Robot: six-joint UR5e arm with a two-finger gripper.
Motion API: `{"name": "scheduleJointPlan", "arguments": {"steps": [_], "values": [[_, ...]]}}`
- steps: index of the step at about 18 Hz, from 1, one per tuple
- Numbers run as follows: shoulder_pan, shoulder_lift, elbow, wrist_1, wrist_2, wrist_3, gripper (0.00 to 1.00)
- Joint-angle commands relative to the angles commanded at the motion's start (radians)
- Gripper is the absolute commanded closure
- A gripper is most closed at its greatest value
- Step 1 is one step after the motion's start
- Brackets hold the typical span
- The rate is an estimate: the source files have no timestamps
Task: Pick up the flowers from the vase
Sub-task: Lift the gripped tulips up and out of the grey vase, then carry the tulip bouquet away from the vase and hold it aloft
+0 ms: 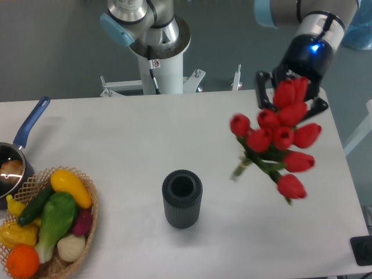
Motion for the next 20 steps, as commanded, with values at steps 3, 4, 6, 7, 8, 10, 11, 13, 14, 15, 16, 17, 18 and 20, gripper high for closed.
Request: {"name": "scheduleJointPlan", "arguments": {"steps": [3, 4, 6, 7, 8, 10, 11, 13, 14, 15, 16, 17, 18, 20], "values": [[-0.012, -0.026, -0.003, -0.005, 0.203, 0.097, 1.0], [-0.015, -0.037, -0.002, -0.005, 0.25, 0.101, 1.0], [-0.035, -0.066, 0.005, -0.008, 0.347, 0.115, 1.0], [-0.04, -0.074, 0.003, -0.014, 0.364, 0.117, 1.0], [-0.04, -0.083, 0.005, -0.023, 0.37, 0.12, 1.0], [-0.041, -0.1, 0.009, -0.038, 0.425, 0.146, 1.0], [-0.049, -0.101, 0.02, -0.055, 0.483, 0.149, 1.0], [-0.084, -0.12, 0.067, -0.107, 0.592, 0.152, 1.0], [-0.092, -0.126, 0.09, -0.142, 0.646, 0.157, 1.0], [-0.104, -0.138, 0.107, -0.165, 0.704, 0.196, 1.0], [-0.126, -0.141, 0.116, -0.175, 0.759, 0.273, 1.0], [-0.143, -0.141, 0.117, -0.186, 0.813, 0.323, 1.0], [-0.156, -0.141, 0.117, -0.195, 0.855, 0.333, 1.0], [-0.164, -0.143, 0.117, -0.202, 0.89, 0.33, 1.0]]}}
